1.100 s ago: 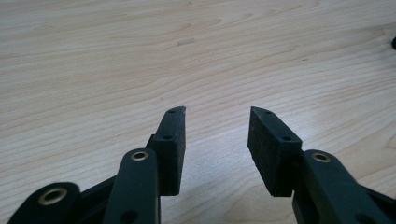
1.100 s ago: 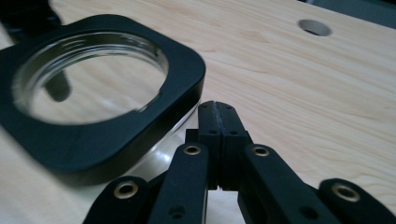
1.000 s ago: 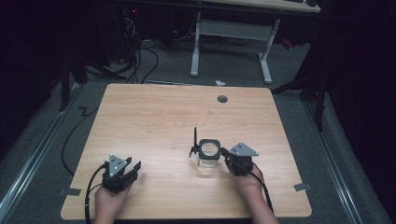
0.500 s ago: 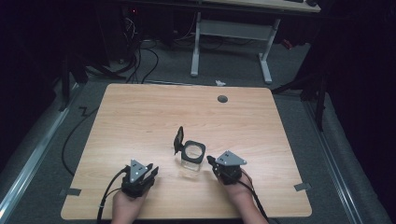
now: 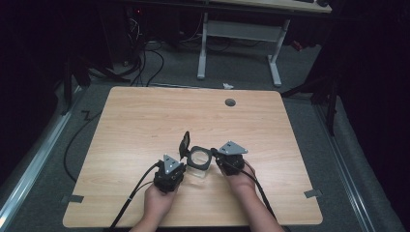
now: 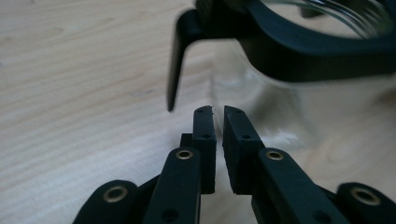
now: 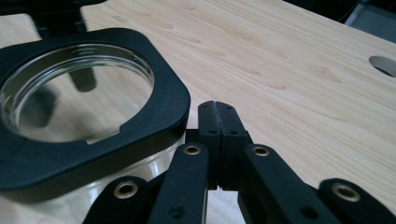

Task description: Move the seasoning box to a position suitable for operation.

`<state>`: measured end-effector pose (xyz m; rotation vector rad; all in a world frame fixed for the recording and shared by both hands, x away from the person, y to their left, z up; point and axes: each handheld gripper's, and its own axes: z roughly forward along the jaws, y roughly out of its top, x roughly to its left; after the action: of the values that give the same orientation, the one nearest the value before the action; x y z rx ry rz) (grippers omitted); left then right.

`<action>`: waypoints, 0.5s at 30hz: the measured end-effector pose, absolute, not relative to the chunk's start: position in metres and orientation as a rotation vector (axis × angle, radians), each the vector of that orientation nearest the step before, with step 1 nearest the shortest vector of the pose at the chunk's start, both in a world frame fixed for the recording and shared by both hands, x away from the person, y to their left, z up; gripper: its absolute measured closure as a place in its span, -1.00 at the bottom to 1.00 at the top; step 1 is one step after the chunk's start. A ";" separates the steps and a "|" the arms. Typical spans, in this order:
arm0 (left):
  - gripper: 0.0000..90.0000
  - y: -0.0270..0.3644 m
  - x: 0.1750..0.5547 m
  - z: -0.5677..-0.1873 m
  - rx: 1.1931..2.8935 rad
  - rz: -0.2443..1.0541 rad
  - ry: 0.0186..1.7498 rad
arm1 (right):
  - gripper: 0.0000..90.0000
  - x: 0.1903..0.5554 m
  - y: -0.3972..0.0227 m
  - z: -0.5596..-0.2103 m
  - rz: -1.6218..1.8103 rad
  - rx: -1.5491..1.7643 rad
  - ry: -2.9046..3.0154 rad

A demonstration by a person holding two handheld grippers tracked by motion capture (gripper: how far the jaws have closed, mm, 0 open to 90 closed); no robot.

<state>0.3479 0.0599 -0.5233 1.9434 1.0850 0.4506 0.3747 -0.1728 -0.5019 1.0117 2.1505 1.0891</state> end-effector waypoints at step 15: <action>0.99 0.087 0.340 -0.508 1.845 0.531 1.074 | 1.00 0.308 -0.192 -0.505 1.127 1.042 2.140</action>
<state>0.3398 0.0873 -0.5085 1.8447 1.0736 0.5307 0.3077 -0.1915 -0.5054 1.0421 2.1400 1.1265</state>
